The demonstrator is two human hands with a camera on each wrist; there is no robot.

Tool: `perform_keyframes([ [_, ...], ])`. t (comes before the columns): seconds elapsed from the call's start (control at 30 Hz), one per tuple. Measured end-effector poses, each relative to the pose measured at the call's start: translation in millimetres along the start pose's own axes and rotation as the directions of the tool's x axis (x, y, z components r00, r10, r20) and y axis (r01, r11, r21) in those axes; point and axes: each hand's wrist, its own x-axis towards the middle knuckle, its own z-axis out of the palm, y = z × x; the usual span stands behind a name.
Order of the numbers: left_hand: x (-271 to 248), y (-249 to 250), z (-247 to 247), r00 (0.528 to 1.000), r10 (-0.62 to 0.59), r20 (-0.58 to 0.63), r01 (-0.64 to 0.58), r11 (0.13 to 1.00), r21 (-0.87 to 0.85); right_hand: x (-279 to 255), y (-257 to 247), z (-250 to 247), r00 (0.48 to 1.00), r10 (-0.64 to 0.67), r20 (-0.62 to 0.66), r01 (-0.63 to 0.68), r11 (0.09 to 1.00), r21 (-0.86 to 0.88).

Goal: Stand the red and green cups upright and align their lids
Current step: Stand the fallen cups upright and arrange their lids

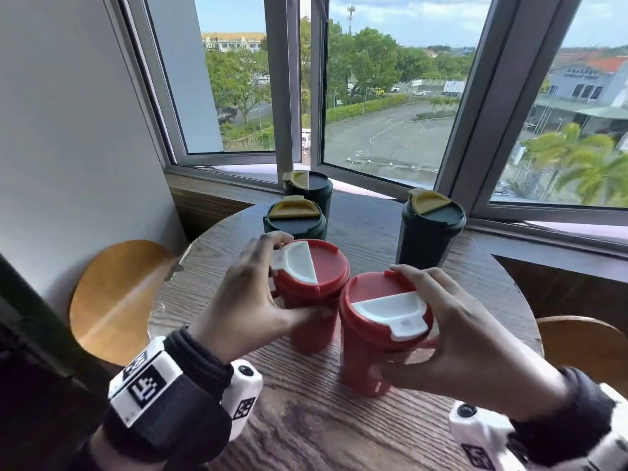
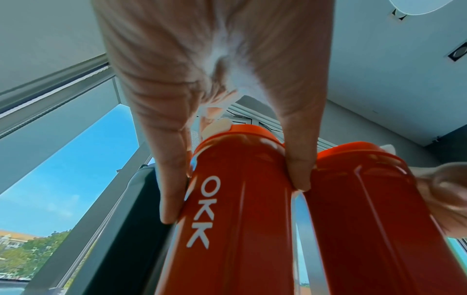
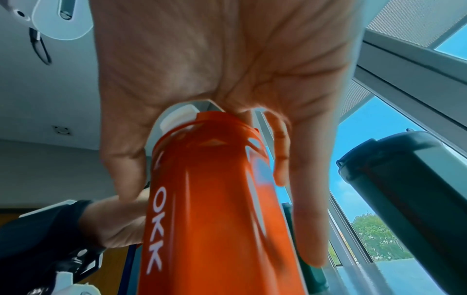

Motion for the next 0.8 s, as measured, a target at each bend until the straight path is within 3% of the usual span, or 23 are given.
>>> perform_keyframes([
  [0.23,1.8,-2.2,-3.0,0.999,0.031,0.035,-0.032,0.999,0.034,-2.3,-3.5,2.2,0.998,-0.046,-0.043,0.048,0.997,0.055],
  [0.8,-2.7,-6.0,-1.1,0.995,0.053,0.079,-0.053,0.999,-0.001,-7.0,-20.9,15.8,0.997,-0.006,-0.071,0.007,1.0,0.018],
])
